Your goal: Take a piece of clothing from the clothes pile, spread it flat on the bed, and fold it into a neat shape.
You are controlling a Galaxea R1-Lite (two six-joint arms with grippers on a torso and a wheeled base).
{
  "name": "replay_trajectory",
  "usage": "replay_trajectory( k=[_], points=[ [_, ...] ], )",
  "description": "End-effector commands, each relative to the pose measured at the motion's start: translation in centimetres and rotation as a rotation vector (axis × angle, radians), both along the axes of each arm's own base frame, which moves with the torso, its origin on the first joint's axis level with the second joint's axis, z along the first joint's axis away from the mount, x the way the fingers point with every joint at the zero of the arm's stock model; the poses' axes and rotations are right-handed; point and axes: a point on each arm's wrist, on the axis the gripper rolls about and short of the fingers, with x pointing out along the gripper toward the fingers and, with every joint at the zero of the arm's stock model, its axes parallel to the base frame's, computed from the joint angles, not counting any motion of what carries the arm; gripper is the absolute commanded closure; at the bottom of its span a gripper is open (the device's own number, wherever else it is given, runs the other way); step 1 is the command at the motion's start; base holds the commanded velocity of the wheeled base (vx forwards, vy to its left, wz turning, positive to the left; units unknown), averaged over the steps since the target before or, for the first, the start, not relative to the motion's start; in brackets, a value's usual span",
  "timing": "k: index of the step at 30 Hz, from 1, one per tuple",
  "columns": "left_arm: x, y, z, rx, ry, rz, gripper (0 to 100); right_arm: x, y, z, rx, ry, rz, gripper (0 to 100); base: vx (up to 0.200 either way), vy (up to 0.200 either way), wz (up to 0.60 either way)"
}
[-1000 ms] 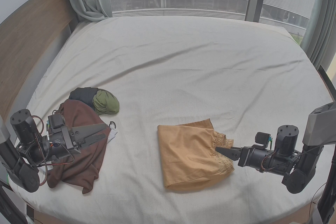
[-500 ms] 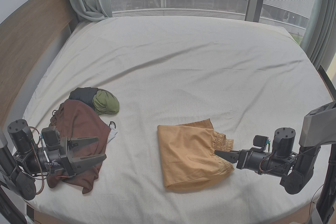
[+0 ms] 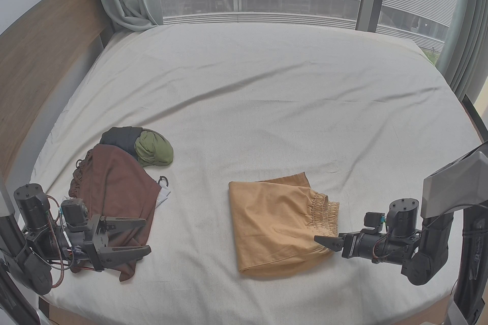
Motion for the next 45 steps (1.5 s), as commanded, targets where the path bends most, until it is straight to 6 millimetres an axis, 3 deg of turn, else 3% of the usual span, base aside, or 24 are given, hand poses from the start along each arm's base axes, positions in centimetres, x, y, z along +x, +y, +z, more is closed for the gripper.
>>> replay_trajectory(
  k=[1,21,45],
  points=[
    [0.0,0.5,-0.1,-0.006,0.017,0.021,0,0.2,-0.6,-1.4,-0.019,0.042,-0.022,0,0.000,0.000,0.00],
    [0.3,1.1,0.1,-0.011,-0.002,0.030,0,2.3,0.0,-5.2,-0.036,0.076,-0.051,0,0.000,0.000,0.00],
    [0.5,1.3,0.5,-0.012,-0.024,0.032,0,3.5,2.5,-5.5,0.068,0.090,-0.045,0,0.000,0.000,0.00]
  ],
)
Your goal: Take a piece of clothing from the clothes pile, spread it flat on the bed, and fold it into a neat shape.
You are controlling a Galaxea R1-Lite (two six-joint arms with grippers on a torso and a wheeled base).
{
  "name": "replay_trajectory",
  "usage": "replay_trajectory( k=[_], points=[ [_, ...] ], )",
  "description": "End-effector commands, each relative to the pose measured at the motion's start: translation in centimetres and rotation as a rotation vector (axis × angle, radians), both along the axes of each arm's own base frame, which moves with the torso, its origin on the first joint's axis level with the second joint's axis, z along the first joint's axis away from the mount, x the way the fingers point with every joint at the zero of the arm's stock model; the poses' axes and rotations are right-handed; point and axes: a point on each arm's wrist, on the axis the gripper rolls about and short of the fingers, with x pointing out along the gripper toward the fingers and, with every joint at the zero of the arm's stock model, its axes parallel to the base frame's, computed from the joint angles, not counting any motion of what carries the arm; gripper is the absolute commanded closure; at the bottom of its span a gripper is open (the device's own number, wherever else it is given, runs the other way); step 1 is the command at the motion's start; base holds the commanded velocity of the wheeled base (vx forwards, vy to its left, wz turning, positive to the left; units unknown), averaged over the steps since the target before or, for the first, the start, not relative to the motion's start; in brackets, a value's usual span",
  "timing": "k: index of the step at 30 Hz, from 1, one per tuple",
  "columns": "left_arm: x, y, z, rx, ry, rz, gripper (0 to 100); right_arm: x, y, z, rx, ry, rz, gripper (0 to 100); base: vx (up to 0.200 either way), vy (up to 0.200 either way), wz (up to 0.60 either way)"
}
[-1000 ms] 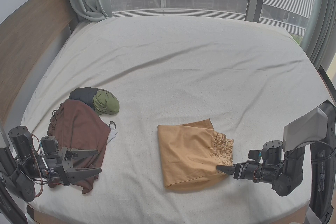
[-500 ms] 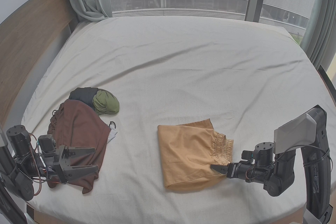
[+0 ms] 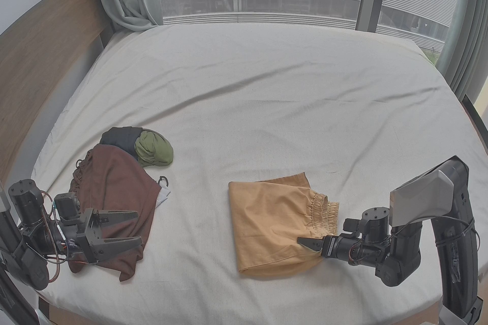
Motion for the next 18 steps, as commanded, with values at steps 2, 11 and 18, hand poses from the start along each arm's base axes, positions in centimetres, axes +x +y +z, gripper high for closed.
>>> replay_trajectory(
  k=[2,11,18],
  points=[
    [0.01,0.01,0.00,-0.001,0.002,0.001,0,0.24,0.14,-0.05,0.004,-0.008,0.000,0,0.000,0.000,0.00],
    [0.06,0.02,-0.01,-0.001,0.002,0.002,0,0.35,0.13,-0.07,0.004,-0.011,-0.005,100,0.000,0.000,0.00],
    [0.09,0.02,0.01,0.000,-0.001,0.002,0,0.35,0.13,-0.07,0.004,-0.011,-0.005,100,0.000,0.000,0.00]
  ],
)
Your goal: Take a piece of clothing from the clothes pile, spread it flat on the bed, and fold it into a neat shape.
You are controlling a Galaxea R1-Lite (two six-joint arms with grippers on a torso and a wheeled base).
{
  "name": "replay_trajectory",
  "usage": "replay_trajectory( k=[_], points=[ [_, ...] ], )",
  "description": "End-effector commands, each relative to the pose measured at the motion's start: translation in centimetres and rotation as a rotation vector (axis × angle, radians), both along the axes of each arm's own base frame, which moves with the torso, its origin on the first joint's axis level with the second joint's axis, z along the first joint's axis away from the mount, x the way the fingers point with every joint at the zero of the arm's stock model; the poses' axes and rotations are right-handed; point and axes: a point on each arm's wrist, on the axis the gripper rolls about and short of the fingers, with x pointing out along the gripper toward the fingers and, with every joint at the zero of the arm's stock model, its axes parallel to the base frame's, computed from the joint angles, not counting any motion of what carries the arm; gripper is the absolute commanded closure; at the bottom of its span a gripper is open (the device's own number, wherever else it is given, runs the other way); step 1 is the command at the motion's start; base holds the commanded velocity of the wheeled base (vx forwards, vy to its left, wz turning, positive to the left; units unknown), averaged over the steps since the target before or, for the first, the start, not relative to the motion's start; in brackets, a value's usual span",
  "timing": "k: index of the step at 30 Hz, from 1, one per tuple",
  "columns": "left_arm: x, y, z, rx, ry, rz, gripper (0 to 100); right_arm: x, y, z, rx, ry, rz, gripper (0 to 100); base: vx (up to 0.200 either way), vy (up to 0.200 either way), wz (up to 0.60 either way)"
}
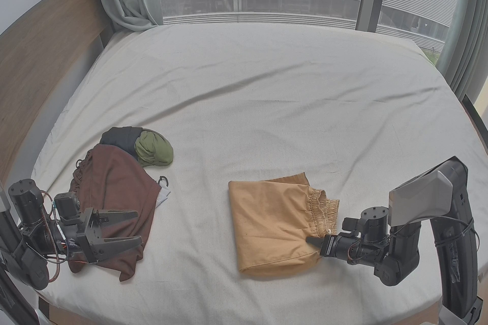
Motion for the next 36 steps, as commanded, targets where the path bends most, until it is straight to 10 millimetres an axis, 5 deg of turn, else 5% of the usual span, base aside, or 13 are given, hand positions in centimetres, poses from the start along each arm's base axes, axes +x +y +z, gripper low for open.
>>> replay_trajectory(
  k=[1,21,36],
  points=[
    [0.1,0.0,0.0,0.000,-0.001,0.000,0,0.0,0.0,0.0,0.000,-0.001,0.001,100,0.000,0.000,0.00],
    [0.1,0.3,0.1,0.002,-0.010,0.010,0,-0.2,0.4,0.6,0.009,-0.012,0.011,100,0.000,0.000,0.00],
    [-0.1,0.3,0.6,-0.001,-0.023,0.016,0,-1.6,2.5,5.5,0.078,-0.099,0.083,100,0.000,0.000,0.00]
  ],
)
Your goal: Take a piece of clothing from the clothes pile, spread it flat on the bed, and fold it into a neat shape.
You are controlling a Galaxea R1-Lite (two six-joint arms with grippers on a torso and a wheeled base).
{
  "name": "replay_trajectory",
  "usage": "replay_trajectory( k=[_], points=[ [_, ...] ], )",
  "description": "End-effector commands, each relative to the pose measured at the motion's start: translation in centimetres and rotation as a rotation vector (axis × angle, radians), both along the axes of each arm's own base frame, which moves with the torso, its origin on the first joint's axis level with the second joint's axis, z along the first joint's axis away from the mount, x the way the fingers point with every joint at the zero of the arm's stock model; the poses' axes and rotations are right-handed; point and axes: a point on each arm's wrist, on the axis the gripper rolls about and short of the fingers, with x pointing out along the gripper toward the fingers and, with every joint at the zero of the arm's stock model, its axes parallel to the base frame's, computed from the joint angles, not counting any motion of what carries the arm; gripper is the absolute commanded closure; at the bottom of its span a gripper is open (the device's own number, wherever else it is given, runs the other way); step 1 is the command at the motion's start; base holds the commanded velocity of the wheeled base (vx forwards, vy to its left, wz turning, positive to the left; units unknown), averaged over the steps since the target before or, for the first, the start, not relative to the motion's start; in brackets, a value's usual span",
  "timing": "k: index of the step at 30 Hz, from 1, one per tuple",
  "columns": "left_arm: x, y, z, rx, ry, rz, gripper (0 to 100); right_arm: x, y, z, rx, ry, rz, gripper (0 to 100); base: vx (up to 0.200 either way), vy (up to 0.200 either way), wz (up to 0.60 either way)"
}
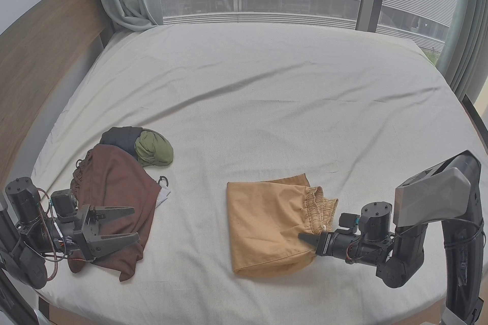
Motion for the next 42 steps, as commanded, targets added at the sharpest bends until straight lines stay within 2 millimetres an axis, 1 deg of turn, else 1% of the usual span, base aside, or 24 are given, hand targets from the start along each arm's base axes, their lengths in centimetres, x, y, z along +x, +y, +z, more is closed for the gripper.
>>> replay_trajectory(
  k=[1,5,7,8,11,12,13,15,18,29,35,37,42],
  points=[
    [-0.1,0.0,0.2,-0.003,-0.001,0.001,0,-0.3,0.7,2.6,0.034,-0.068,0.028,100,0.000,0.000,0.00],
    [-0.2,0.0,0.3,-0.003,-0.006,0.001,0,-0.6,1.4,5.3,0.075,-0.144,0.050,100,0.000,0.000,0.00],
    [-0.1,0.0,0.3,-0.003,-0.006,0.001,0,-0.7,1.5,5.9,0.088,-0.157,0.052,100,0.000,0.000,0.00],
    [-0.1,0.0,0.3,-0.003,-0.004,0.001,0,-0.9,1.7,7.0,0.112,-0.182,0.060,100,0.000,0.000,0.00],
    [-0.1,0.0,0.3,-0.003,-0.003,0.001,0,-1.3,2.2,8.6,0.146,-0.218,0.074,100,0.000,0.000,0.00],
    [-0.1,0.0,0.3,-0.003,-0.003,0.001,0,-1.3,2.2,8.6,0.146,-0.218,0.074,100,0.000,0.000,0.00],
    [-0.1,0.0,0.3,-0.003,-0.004,0.001,0,-1.5,2.4,9.3,0.159,-0.237,0.083,100,0.000,0.000,0.00],
    [-0.1,0.0,0.3,-0.003,-0.003,0.001,0,-1.6,2.6,9.6,0.165,-0.246,0.090,100,0.000,0.000,0.00],
    [-0.1,0.0,0.3,-0.003,-0.004,0.001,0,-1.9,3.3,10.9,0.192,-0.288,0.113,100,0.000,0.000,0.00],
    [-0.1,0.0,0.3,-0.002,-0.007,0.001,0,-0.6,4.1,12.4,0.232,-0.359,0.115,100,0.000,0.000,0.00],
    [-0.2,0.0,0.3,-0.003,-0.006,0.000,0,0.6,4.5,13.2,0.252,-0.369,0.101,100,0.000,0.000,0.00],
    [-0.2,0.0,0.3,-0.003,-0.006,0.001,0,0.8,4.6,13.4,0.257,-0.375,0.099,100,0.000,0.000,0.00],
    [-0.1,0.0,0.3,-0.003,-0.004,0.001,0,2.1,5.0,14.2,0.252,-0.370,0.090,100,0.000,0.000,0.00]
  ],
)
